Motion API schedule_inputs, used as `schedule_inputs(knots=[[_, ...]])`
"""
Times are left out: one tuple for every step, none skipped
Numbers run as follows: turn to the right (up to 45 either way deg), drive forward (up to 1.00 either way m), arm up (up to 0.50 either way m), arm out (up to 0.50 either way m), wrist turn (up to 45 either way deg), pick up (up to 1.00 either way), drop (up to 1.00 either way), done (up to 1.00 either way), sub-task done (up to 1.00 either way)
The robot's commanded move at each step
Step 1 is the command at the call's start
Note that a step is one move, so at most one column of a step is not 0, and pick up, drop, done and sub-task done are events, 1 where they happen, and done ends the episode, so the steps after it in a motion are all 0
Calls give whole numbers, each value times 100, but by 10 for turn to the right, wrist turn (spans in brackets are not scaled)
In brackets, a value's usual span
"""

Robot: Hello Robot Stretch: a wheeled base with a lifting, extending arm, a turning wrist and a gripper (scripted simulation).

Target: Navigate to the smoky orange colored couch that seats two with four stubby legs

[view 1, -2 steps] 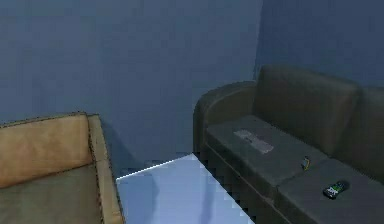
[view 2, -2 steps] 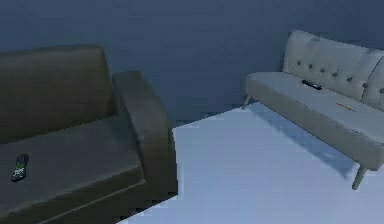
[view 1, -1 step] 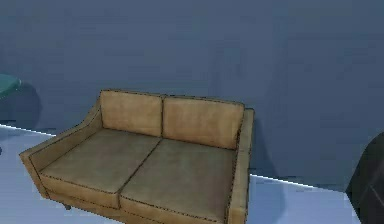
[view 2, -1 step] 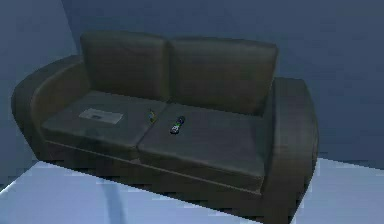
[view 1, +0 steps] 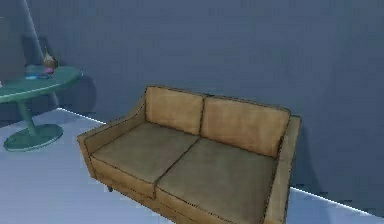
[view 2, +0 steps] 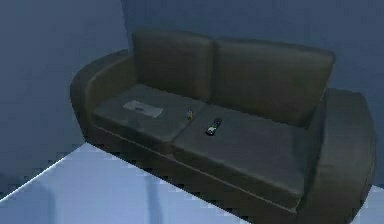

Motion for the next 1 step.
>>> schedule_inputs(knots=[[0, 0, 0, 0, 0, 0, 0, 100, 0]])
